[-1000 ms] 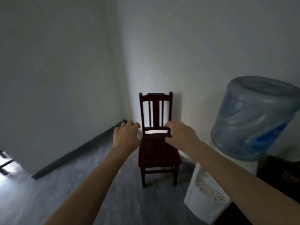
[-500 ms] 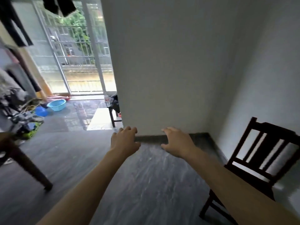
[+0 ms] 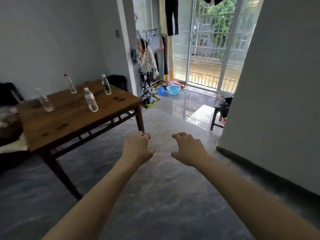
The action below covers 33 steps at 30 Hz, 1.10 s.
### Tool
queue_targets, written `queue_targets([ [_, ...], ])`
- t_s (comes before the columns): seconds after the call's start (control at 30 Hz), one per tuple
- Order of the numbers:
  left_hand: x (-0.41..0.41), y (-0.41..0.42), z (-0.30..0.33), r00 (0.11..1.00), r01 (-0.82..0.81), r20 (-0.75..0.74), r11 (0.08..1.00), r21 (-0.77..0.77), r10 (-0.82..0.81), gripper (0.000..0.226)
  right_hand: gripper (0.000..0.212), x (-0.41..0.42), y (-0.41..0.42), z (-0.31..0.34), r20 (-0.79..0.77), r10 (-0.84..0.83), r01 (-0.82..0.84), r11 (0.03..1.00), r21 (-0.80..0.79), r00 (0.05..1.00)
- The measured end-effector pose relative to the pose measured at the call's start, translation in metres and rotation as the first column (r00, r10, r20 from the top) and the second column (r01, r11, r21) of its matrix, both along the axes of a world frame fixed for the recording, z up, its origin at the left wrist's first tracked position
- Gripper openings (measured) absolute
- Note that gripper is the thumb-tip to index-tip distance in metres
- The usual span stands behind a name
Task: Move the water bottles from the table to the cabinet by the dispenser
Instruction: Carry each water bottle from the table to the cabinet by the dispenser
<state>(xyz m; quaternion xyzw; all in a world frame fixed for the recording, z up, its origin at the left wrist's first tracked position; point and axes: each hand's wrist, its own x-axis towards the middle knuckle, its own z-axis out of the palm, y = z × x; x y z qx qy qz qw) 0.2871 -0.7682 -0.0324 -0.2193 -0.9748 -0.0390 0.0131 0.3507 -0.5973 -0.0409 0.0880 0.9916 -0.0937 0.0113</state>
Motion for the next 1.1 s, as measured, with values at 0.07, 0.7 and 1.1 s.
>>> queue_targets([
  [0.07,-0.008,-0.029,0.003,0.998,-0.066,-0.002,0.997,0.028,0.066,0.049,0.068,-0.020,-0.023,-0.001,0.007,0.062,-0.062,0.998,-0.010,0.998],
  [0.7,-0.136,-0.198,0.006,0.930,-0.356,0.123,0.931,0.075,0.346,0.054,0.064,-0.195,-0.188,0.001,-0.018,0.303,-0.304,0.950,-0.067,0.953],
  [1.1,-0.277,-0.208,-0.009,0.900,-0.419,0.178,0.901,0.110,0.397,0.047,0.063,-0.351,-0.199,-0.021,0.026,0.359,-0.356,0.930,-0.094,0.933],
])
